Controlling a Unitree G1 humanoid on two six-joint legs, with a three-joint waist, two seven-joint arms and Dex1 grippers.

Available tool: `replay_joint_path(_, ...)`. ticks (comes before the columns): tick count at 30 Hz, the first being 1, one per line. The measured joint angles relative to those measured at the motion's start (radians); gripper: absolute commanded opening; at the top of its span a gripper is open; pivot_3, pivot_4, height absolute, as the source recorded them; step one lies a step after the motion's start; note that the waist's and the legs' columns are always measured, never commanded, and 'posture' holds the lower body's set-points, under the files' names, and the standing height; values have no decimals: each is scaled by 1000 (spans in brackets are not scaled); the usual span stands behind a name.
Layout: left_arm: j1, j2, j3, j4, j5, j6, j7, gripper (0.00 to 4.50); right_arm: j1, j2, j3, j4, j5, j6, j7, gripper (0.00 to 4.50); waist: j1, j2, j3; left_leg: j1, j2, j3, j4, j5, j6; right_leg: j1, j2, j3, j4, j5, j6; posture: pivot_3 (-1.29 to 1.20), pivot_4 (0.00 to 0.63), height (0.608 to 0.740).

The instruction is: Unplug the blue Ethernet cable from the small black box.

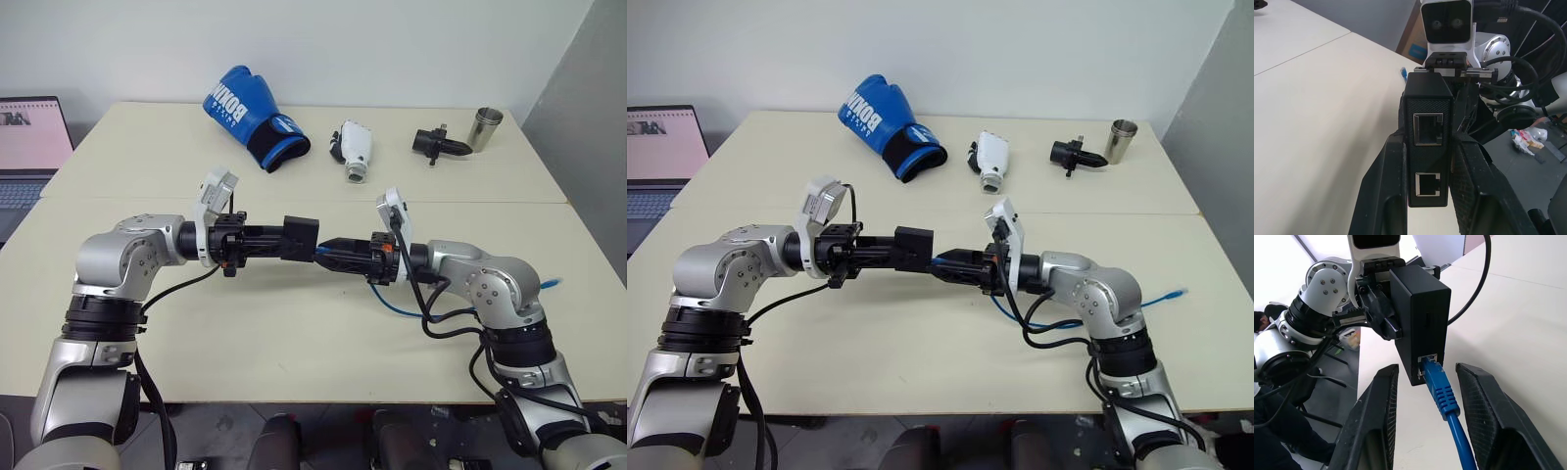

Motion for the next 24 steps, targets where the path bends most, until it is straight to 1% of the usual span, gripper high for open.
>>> replay_joint_path(12,0,-1,2,0,0,0,0,794,0,-6,0,2,2,4,7,1951,0,0,0,0,0,0,0,0,0,0,0,0,0,0,0,0,150,740)
replay_joint_path(15,0,-1,3,0,0,0,0,794,0,-6,0,2,2,4,7,1462,0,0,0,0,0,0,0,0,0,0,0,0,0,0,0,0,150,740)
replay_joint_path(20,0,-1,5,0,-3,0,-2,794,0,-6,-7,8,2,8,6,325,0,0,0,0,0,0,0,0,0,0,0,0,0,0,0,0,150,740)
replay_joint_path(22,0,-1,9,1,-3,0,-3,794,0,-6,-11,8,7,11,15,87,0,0,0,0,0,0,0,0,0,0,0,0,0,0,0,0,150,740)
replay_joint_path(24,0,-1,9,1,-4,0,-5,794,0,-6,-14,8,12,17,15,80,0,0,0,0,0,0,0,0,0,0,0,0,0,0,0,0,150,740)
